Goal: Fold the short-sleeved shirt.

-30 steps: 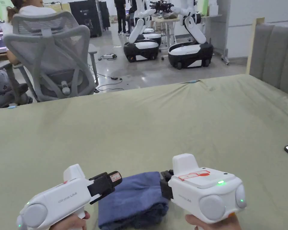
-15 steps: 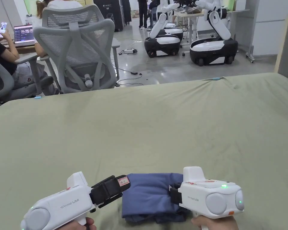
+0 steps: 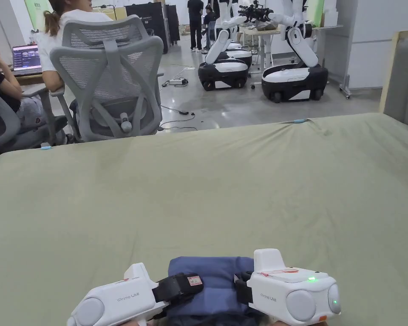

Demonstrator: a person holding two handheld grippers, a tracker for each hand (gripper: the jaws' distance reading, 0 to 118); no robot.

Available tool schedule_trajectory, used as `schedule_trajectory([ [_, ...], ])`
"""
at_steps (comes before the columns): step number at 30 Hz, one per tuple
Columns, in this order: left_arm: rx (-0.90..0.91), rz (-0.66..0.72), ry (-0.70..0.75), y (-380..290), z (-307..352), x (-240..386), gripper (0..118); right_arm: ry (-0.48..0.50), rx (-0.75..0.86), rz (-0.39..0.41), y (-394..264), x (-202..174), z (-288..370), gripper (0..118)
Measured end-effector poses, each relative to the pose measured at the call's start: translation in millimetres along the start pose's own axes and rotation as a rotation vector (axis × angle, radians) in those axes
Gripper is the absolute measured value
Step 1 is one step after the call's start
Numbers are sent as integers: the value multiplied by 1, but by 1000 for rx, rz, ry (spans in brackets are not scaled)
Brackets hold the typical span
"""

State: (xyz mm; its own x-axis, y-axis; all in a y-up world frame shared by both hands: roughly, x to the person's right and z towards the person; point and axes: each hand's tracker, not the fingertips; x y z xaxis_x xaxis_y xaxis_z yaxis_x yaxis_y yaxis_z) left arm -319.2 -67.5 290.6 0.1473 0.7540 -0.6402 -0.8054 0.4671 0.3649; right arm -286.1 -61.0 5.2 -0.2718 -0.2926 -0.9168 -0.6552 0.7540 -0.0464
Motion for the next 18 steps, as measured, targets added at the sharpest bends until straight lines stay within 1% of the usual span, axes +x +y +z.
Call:
schedule_trajectory([
  [1,-3,-30,21,-1,0,3,49,2,0,-2,0,0,0,0],
  [2,-6,-48,7,-1,2,6,44,0,-1,-2,0,0,0,0],
  [4,-7,-53,-7,-2,9,1,39,-1,2,3,0,-2,0,0],
  [9,-26,-70,-30,7,14,-7,37,2,22,23,-2,-6,6,0],
  [12,-44,-67,-49,12,19,-6,36,-2,33,16,0,-15,10,0],
  [14,-48,-62,-57,17,26,-10,35,-5,32,26,3,-25,11,0],
  [15,-48,-61,-57,28,27,-27,35,-6,28,31,6,-32,9,0],
  [16,-48,-61,-57,32,31,-31,35,-8,26,39,8,-39,5,0],
  [18,-44,-67,-59,42,46,-42,34,-21,21,78,13,-59,-2,0],
])
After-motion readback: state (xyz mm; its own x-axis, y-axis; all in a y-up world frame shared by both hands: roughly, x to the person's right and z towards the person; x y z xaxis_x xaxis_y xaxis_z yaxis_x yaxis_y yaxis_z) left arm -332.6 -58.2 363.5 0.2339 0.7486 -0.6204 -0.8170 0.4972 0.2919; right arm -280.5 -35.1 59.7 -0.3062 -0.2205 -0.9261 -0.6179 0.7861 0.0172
